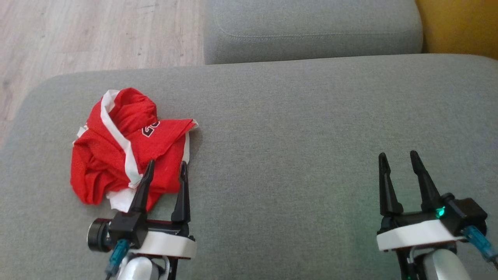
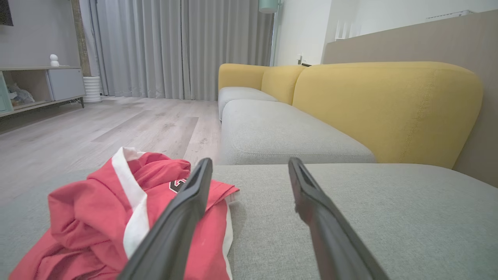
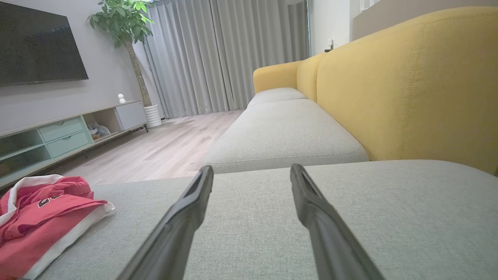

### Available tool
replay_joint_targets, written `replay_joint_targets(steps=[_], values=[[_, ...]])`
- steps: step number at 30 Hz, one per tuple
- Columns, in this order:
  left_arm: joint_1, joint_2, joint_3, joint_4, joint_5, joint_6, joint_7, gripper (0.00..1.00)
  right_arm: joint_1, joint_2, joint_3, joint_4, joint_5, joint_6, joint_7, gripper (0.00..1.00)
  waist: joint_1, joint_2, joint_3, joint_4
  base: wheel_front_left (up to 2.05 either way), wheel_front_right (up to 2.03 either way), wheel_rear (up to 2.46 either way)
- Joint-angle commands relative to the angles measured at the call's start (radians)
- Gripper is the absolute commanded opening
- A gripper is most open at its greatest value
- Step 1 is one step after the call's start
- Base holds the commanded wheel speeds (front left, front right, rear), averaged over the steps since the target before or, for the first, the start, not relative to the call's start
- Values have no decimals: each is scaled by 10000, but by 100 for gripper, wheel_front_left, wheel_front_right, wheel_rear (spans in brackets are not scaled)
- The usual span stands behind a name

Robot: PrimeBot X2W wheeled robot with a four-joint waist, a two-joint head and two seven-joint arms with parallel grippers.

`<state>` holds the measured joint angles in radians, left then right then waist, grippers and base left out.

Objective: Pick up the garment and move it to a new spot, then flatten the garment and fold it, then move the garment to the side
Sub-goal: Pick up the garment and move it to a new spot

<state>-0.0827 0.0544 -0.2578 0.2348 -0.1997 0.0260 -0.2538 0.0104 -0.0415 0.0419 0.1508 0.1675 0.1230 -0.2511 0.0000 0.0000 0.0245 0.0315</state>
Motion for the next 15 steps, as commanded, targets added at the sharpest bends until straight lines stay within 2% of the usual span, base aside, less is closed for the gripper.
replay_joint_targets(steps=[1, 9, 15], values=[[-191, -19, 395, -243, 92, -14, -80, 100, -271, -87, 330, -296, 46, 77, -107, 100, 0, 0, -28, 117, 0, 0, 0], [-106, -32, 631, -109, 150, 95, -80, 100, -191, -87, 675, -334, 18, 77, -107, 100, 0, 0, -99, 763, 0, 0, 0], [-36, -36, 910, -43, 223, 174, -80, 100, -130, -87, 1032, -327, 99, 77, -107, 100, 0, 0, -250, 1497, 0, 0, 0]])
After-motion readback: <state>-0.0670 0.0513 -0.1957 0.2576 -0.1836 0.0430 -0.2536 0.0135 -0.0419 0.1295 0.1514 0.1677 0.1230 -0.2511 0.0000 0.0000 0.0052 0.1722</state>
